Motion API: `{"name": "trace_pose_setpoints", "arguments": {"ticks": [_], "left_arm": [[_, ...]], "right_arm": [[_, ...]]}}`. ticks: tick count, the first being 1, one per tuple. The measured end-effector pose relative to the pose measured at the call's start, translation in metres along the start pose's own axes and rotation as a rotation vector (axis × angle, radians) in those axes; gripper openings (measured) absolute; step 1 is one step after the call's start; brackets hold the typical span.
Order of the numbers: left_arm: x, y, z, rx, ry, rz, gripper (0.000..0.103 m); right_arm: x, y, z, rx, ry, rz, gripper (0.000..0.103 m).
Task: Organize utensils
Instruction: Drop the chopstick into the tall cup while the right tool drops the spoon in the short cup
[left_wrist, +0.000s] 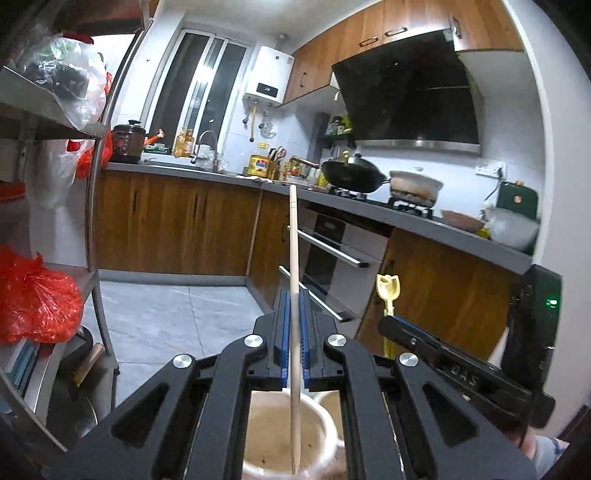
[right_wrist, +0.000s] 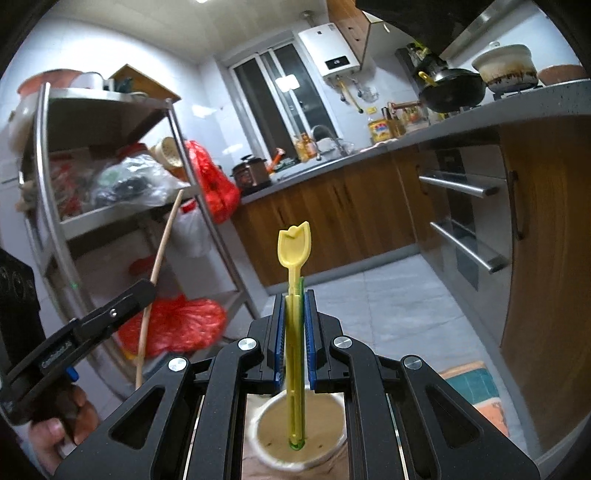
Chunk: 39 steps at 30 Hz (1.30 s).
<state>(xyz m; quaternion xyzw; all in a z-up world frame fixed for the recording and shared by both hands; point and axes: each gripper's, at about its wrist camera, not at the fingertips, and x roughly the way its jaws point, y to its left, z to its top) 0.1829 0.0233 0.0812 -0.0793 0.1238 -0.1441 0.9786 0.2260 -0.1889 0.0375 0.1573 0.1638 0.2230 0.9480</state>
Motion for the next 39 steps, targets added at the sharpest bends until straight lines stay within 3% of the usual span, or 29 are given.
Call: {"name": "trace_pose_setpoints", "arguments": {"ticks": [9, 23, 39], "left_arm": [[0.018, 0.002, -0.025, 0.080, 0.017, 0.091, 0.005], [0.004, 0.006, -0.042, 0.072, 0.133, 0.086, 0.005], [0.010, 0.000, -0.047, 0.099, 0.169, 0.086, 0.005]], "right_arm": [[0.027, 0.002, -0.023, -0.068, 0.074, -0.054, 0.011], [0.013, 0.016, -0.040, -0.166, 0.179, -0.068, 0.011], [0.014, 0.011, -0.042, -0.167, 0.234, -0.131, 0.011]]}}
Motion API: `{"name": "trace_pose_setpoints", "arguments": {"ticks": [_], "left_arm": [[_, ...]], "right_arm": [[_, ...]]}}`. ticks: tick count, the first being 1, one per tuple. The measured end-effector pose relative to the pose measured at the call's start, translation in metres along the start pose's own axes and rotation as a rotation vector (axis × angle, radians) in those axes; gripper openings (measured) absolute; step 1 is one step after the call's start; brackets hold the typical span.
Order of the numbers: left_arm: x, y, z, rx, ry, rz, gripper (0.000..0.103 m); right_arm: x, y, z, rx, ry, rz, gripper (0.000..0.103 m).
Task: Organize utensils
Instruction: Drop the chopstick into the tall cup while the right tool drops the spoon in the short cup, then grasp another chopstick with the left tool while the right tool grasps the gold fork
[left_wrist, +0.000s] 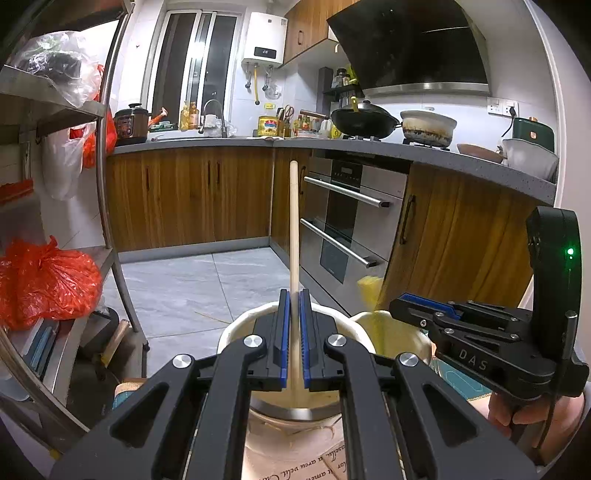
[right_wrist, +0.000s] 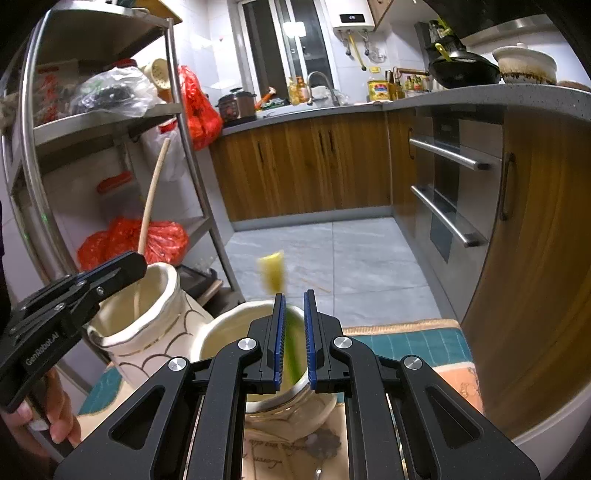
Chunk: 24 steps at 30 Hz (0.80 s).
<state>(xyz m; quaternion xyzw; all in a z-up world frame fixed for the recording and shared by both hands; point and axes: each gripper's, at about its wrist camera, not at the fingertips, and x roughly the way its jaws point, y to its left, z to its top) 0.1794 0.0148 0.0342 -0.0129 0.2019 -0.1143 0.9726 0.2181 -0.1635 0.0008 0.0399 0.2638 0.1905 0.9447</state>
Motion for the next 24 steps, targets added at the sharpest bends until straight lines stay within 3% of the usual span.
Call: {"name": "trace_pose_setpoints", "arguments": {"ticks": [4, 7, 12, 16, 18, 20, 24], "left_arm": [[-0.001, -0.001, 0.001, 0.000, 0.002, -0.001, 0.008], [-0.002, -0.002, 0.001, 0.008, 0.004, 0.009, 0.019], [-0.013, -0.003, 0.003, 0.011, -0.012, 0.015, 0.022], [-0.031, -0.003, 0.003, 0.008, -0.038, 0.038, 0.044], [-0.040, -0.003, 0.003, 0.006, -0.051, 0.050, 0.056], [-0.052, -0.002, 0.002, -0.005, -0.069, 0.064, 0.073], [-0.073, -0.002, -0.002, -0.036, -0.096, 0.070, 0.089]], "right_arm": [[-0.001, -0.002, 0.001, 0.008, 0.000, -0.007, 0.011], [-0.006, -0.003, 0.003, 0.018, -0.008, -0.004, 0.019], [-0.027, -0.004, 0.010, 0.022, -0.050, 0.010, 0.041], [-0.045, -0.005, 0.015, 0.029, -0.085, 0.021, 0.064], [-0.059, -0.009, 0.014, 0.043, -0.108, 0.029, 0.084], [-0.070, -0.014, 0.014, 0.058, -0.123, 0.045, 0.093], [-0.095, -0.025, 0.012, 0.072, -0.154, 0.050, 0.096]]}}
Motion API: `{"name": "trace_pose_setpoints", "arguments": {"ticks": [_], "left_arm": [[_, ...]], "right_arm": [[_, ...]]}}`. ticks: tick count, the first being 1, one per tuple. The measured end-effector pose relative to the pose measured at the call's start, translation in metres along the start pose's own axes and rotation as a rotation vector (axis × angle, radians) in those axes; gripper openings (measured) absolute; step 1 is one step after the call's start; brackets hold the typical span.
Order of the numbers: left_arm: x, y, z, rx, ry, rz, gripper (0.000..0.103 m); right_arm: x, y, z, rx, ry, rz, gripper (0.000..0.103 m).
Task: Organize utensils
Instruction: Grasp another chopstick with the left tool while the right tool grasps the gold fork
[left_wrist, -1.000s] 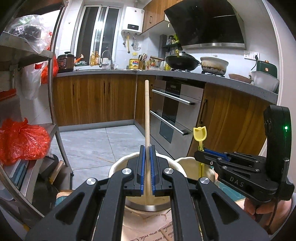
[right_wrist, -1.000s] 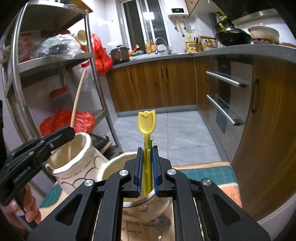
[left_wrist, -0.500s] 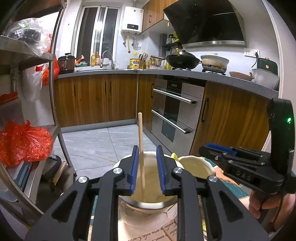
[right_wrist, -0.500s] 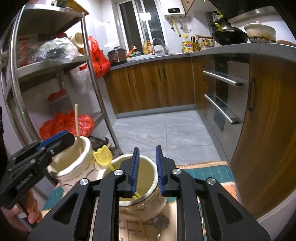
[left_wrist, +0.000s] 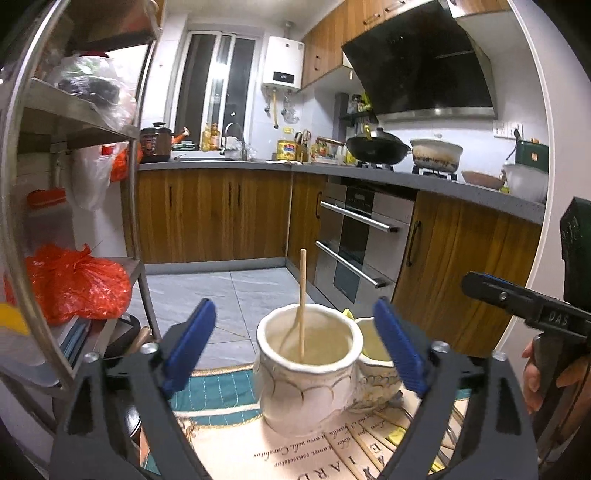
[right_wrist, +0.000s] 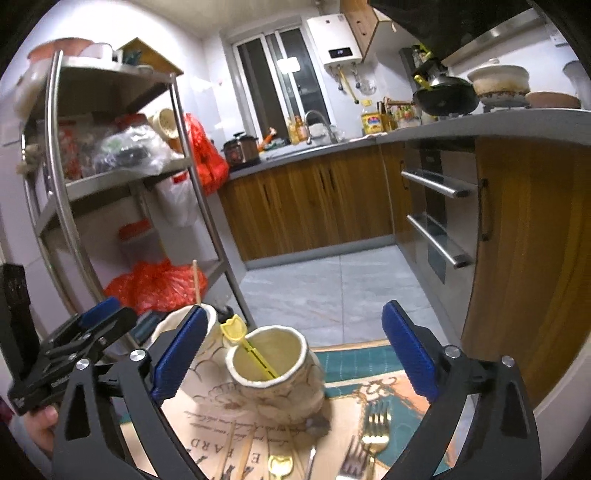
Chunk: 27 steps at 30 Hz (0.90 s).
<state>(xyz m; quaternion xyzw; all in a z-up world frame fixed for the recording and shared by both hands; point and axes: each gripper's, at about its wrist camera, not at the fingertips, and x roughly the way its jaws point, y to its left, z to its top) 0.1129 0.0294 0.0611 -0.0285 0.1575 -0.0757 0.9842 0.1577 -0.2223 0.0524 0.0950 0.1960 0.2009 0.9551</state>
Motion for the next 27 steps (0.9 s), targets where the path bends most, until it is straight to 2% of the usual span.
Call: {"name": "trace_pose_setpoints", "arguments": {"ticks": [2, 8, 14, 18, 22, 27], "left_arm": [[-0.008, -0.002, -0.003, -0.002, 0.002, 0.002, 0.094], [-0.027, -0.011, -0.019, 0.022, 0.027, 0.013, 0.096], [-0.038, -0.017, -0.041, 0.018, 0.086, 0.015, 0.097], [-0.036, -0.020, -0.060, 0.011, 0.162, 0.018, 0.097], [-0.029, -0.023, -0.079, -0.012, 0.254, 0.008, 0.097], [-0.016, -0.040, -0.096, 0.051, 0.359, 0.043, 0.097]], "right_arm": [[-0.008, -0.003, -0.001, -0.001, -0.007, -0.005, 0.097], [-0.028, -0.015, -0.011, -0.001, 0.007, -0.034, 0.098], [-0.032, -0.028, -0.031, -0.027, 0.064, -0.100, 0.098], [-0.030, -0.040, -0.049, -0.037, 0.146, -0.160, 0.098], [-0.017, -0.055, -0.071, -0.028, 0.283, -0.207, 0.098], [-0.009, -0.053, -0.088, -0.057, 0.376, -0.228, 0.098]]}}
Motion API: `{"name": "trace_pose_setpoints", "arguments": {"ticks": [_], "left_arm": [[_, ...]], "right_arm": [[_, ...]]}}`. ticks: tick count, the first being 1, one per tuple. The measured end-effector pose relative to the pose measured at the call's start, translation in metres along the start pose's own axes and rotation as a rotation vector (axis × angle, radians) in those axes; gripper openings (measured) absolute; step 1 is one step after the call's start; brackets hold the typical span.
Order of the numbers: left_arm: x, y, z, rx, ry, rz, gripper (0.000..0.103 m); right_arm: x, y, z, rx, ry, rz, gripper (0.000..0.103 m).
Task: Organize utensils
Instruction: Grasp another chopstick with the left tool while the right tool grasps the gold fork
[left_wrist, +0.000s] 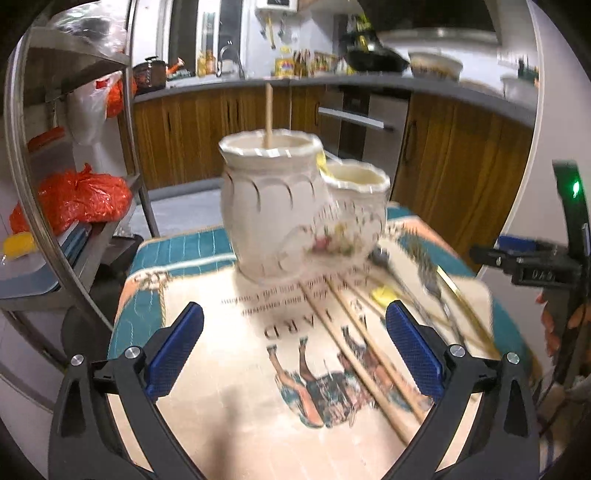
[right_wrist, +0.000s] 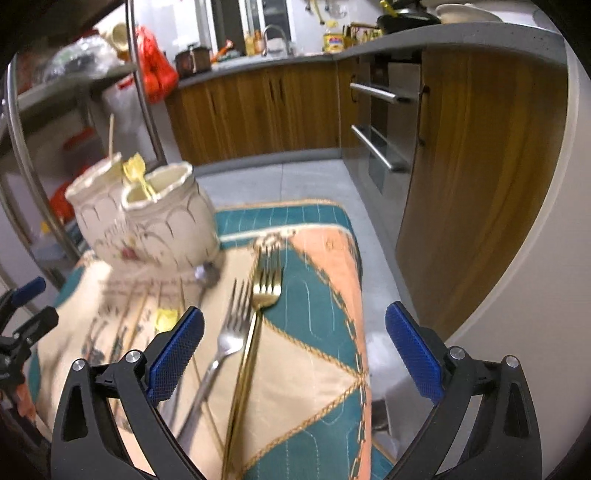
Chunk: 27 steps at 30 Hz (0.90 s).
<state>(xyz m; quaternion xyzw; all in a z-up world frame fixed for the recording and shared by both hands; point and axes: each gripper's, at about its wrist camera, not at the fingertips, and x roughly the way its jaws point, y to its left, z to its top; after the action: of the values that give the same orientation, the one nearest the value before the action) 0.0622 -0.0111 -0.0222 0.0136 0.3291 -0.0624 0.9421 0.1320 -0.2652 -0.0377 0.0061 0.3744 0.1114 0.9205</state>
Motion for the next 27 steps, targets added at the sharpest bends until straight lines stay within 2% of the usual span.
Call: {"name": "trace_pose_setpoints", "arguments": {"ticks": [7, 9, 13, 16, 18, 22, 25, 27], "left_arm": [[0.017, -0.017, -0.014, 0.052, 0.116, 0.019, 0.097], [0.020, -0.019, -0.016, 0.058, 0.138, 0.007, 0.091], [0.025, -0.024, -0.019, 0.058, 0.189, -0.046, 0.072], [0.025, -0.025, -0.020, 0.051, 0.205, -0.075, 0.058], [0.025, -0.028, -0.021, 0.059, 0.214, -0.092, 0.051], [0.029, -0.034, -0.023, 0.084, 0.235, -0.102, 0.036], [0.031, -0.037, -0.026, 0.097, 0.245, -0.094, 0.032], [0.032, -0.039, -0.027, 0.108, 0.246, -0.098, 0.027]], "right_arm": [[0.010, 0.006, -0.007, -0.025, 0.046, 0.001, 0.098], [0.012, 0.006, -0.008, -0.030, 0.057, 0.003, 0.098], [0.014, 0.008, -0.008, -0.041, 0.073, 0.010, 0.095], [0.017, 0.009, -0.009, -0.042, 0.089, 0.027, 0.080], [0.019, 0.010, -0.009, -0.046, 0.100, 0.027, 0.067], [0.025, 0.016, -0.012, -0.062, 0.127, 0.044, 0.050], [0.029, 0.021, -0.013, -0.076, 0.138, 0.045, 0.037], [0.032, 0.024, -0.014, -0.085, 0.146, 0.040, 0.032]]}}
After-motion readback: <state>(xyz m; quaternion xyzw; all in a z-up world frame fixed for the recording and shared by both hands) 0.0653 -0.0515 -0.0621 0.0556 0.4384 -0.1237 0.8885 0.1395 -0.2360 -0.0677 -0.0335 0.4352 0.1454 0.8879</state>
